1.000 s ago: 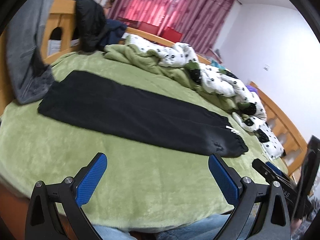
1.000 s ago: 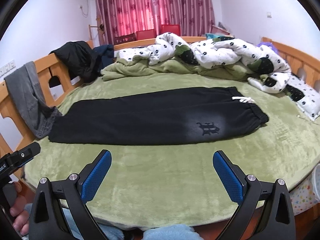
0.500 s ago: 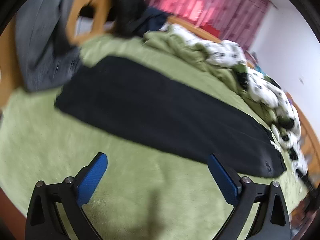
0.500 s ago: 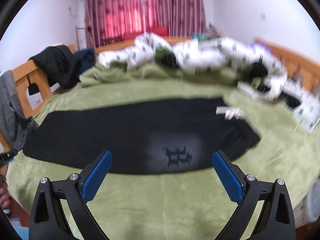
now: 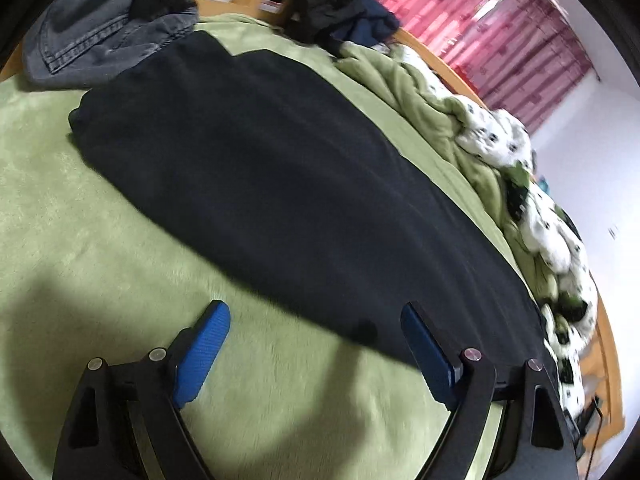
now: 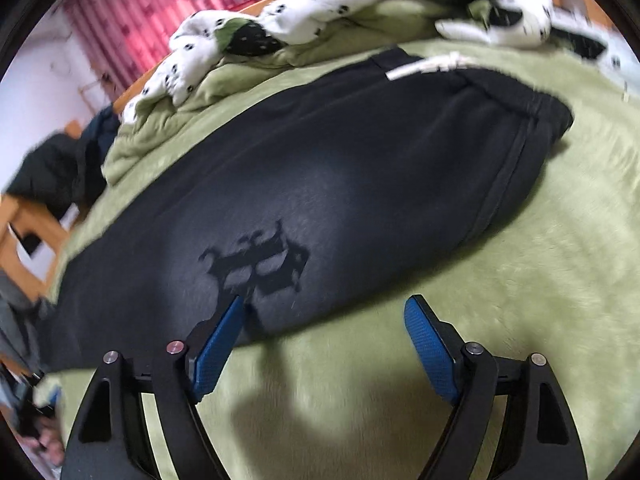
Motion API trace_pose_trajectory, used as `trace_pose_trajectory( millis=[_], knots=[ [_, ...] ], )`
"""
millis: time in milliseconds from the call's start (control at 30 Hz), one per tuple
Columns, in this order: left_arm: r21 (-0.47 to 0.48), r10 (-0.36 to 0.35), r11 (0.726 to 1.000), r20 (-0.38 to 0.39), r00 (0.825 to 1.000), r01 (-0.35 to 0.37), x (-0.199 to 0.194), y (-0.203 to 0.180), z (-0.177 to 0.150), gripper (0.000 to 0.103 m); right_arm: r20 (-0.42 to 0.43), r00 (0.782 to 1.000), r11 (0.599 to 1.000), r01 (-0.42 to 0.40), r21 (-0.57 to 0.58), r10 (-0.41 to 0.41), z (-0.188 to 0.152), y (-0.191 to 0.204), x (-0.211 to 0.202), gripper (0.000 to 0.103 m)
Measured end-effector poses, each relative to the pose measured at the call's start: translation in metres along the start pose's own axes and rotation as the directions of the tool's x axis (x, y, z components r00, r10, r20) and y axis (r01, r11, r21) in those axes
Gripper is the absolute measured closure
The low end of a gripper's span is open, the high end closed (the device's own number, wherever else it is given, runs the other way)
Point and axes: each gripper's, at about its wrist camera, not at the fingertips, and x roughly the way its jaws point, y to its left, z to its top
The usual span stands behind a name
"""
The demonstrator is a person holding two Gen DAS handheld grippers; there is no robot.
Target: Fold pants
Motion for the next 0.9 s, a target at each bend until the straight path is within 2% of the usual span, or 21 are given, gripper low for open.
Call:
trace_pose_trajectory(
  millis=[67,100,133,167,200,367,467,633,733,833,900],
  knots=[
    [-0.009,0.003,1.0,0.021,1.0,-0.003,0.004,-0.004,0.004,0.034,0.009,1.0,0.999,-0.011,0.046,0.011,0.007,-0.005,0.007,0.021],
    [-0.014,-0.016,1.0,0.014,1.0,0.016,0.008,-0.007,0.007,0.053,0.028,1.0,0.998,-0.013,0.062,0.011,0.01,-0.005,0.008,0.024],
    [-0.029,-0.048,0.998,0.007,0.999,0.048,0.012,-0.007,0.01,0.083,0.037,0.999,0.998,-0.003,0.066,0.001,0.014,-0.005,0.009,0.04],
    [-0.04,-0.059,0.997,0.004,0.998,0.06,0.013,-0.006,0.013,0.093,0.034,0.999,0.998,0.015,0.066,-0.017,0.018,-0.003,0.011,0.075],
    [-0.042,-0.077,0.996,0.011,0.997,0.077,0.012,-0.009,0.019,0.093,0.033,0.998,0.997,0.054,0.054,-0.055,0.023,-0.001,0.013,0.084],
    [0.136,-0.093,0.988,0.128,0.987,0.075,-0.016,-0.049,0.044,0.093,0.087,0.996,0.999,-0.035,0.027,0.032,0.054,0.009,-0.005,0.087],
    [0.229,-0.083,0.972,0.171,0.982,0.042,-0.019,-0.08,0.066,0.093,0.128,0.991,0.998,-0.031,-0.048,0.037,0.076,0.025,-0.016,0.087],
    [0.268,-0.041,0.963,0.224,0.974,-0.021,0.015,-0.112,0.101,0.093,0.198,0.979,0.99,-0.014,-0.142,0.042,0.121,0.063,-0.011,0.087],
    [0.26,-0.029,0.965,0.229,0.973,-0.032,0.039,-0.12,0.114,0.093,0.221,0.975,0.98,0.03,-0.199,0.015,0.141,0.08,0.011,0.087],
    [0.268,0.011,0.96,0.239,0.971,-0.077,0.068,-0.123,0.119,0.093,0.249,0.969,0.97,0.062,-0.235,-0.002,0.159,0.093,0.035,0.087],
    [0.281,0.033,0.955,0.213,0.977,-0.093,0.087,-0.124,0.116,0.093,0.255,0.967,0.968,0.089,-0.237,-0.026,0.162,0.095,0.053,0.085]
  ],
)
